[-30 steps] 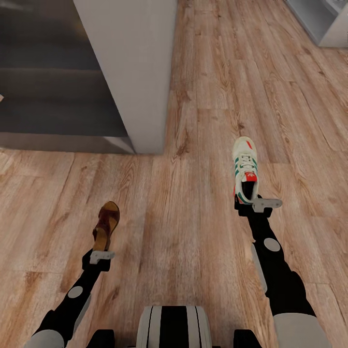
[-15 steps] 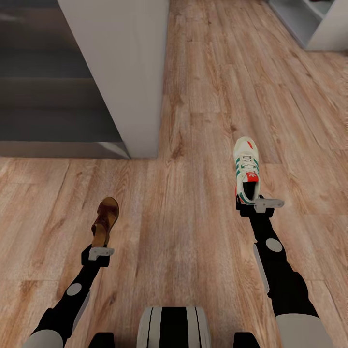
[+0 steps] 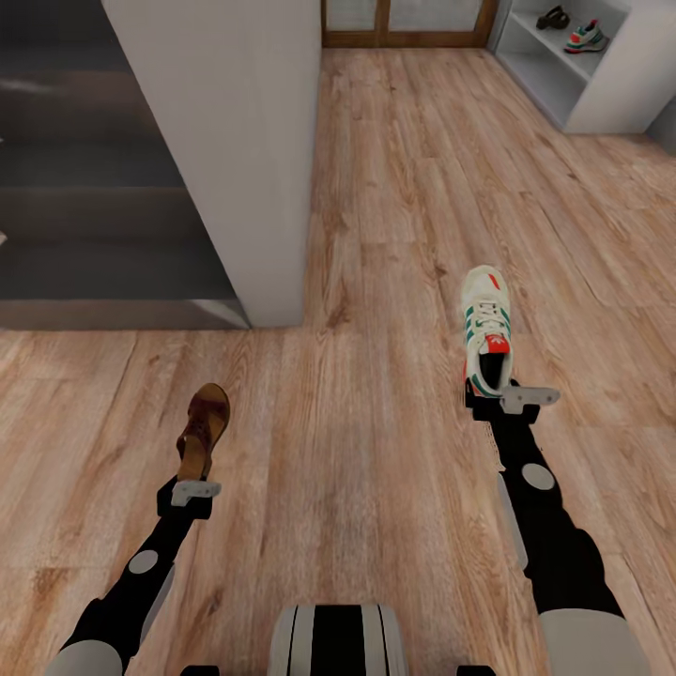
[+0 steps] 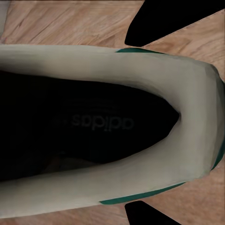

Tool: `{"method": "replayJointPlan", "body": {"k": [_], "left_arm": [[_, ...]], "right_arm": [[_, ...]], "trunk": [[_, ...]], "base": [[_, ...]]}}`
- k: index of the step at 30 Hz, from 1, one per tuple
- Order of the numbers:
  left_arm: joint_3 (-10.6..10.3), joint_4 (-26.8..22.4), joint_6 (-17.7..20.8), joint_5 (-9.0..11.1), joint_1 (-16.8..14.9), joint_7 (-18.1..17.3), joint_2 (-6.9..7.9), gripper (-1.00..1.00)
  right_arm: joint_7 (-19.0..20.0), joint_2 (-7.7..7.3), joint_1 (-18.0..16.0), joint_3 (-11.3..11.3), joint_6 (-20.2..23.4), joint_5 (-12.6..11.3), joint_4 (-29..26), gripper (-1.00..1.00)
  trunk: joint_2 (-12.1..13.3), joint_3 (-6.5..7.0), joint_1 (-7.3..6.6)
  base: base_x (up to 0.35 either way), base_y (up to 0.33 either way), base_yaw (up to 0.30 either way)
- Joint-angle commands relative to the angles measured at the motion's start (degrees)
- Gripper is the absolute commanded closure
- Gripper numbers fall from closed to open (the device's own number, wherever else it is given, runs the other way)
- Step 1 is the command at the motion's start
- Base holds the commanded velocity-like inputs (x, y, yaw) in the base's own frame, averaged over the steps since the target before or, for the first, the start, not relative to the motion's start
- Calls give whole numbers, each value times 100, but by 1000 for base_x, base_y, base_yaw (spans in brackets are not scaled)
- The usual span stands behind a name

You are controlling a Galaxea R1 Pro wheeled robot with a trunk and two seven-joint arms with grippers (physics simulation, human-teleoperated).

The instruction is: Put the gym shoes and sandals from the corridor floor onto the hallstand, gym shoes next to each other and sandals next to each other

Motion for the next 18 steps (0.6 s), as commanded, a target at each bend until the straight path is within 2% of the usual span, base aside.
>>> {"method": "replayJointPlan", "body": {"k": [1,3,12,13,18], "left_arm": [[38,3,-21,-59,-3,-49,-6,100],[39,3,-21,-59,-3,-49,-6,100],[41,3,-21,-59,-3,-49,2,100],[34,19,-21,-51,-3,-49,-2,100],[20,36,-21,-51,-3,-49,-8,100]], "right_arm": [[-22,-8,-1,-54,-2,55,0,100],[-22,-15,-1,-138,-2,52,-17,100],[-19,-19,6,-180,-9,51,-50,100],[-8,-15,217,-179,-28,66,-22,100],[15,-18,629,-180,-66,73,24,100]], "trunk": [[1,20,-3],[3,65,-8],[15,264,-31],[17,286,-34],[23,397,-47]], "base": [[0,0,-2],[0,0,0],[0,0,0],[0,0,0],[0,0,0]]}}
